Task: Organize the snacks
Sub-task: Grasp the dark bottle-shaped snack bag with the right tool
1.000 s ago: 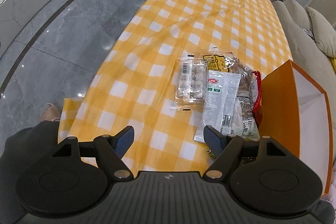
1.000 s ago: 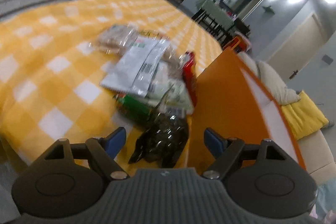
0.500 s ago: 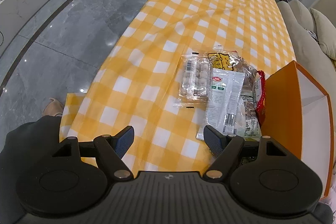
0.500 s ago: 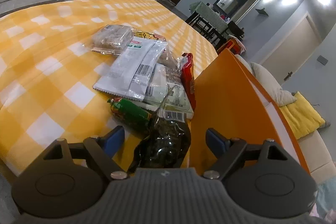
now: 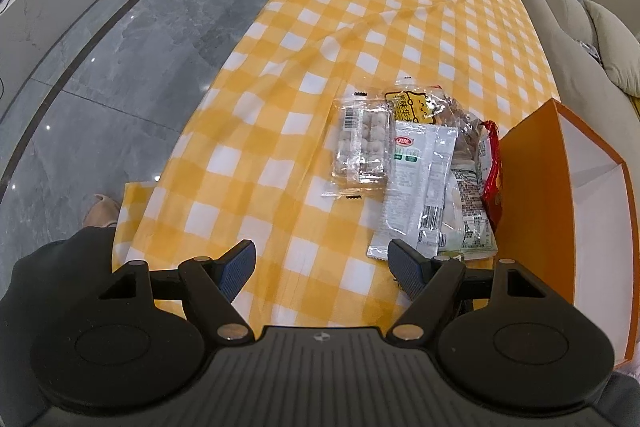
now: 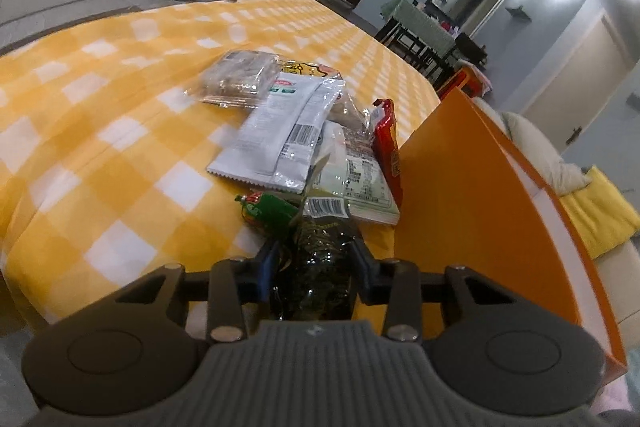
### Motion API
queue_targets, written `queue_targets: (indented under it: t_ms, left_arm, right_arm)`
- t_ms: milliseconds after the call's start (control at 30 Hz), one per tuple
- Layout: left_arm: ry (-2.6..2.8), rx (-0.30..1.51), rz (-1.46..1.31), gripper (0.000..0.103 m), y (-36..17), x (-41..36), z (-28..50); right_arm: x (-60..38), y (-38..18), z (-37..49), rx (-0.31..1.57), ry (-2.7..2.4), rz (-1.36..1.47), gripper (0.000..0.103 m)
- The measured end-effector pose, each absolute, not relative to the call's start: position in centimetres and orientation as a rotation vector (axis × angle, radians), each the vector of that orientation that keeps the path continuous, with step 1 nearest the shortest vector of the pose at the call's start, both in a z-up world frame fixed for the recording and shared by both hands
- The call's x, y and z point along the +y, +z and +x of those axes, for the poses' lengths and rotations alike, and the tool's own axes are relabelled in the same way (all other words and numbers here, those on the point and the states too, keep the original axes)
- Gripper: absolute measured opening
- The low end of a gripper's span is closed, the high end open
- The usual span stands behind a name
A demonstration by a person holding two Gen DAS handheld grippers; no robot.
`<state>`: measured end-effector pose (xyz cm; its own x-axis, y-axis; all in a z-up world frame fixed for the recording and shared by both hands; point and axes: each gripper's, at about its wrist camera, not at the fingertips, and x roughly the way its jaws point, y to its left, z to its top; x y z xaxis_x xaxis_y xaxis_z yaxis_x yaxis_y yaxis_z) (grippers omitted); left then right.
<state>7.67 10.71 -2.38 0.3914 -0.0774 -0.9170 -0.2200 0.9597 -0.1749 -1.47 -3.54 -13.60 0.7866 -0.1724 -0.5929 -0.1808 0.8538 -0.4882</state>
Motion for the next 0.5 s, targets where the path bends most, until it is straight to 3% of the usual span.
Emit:
queue_targets:
  t_ms: [500]
  left_arm:
    - [0.006,1.057,-0.275,0.088,-2.3,11.1,7.3]
  right_arm:
    - [-7.8,-5.8,-1.7,0.556,0.118,-0.223,0.037]
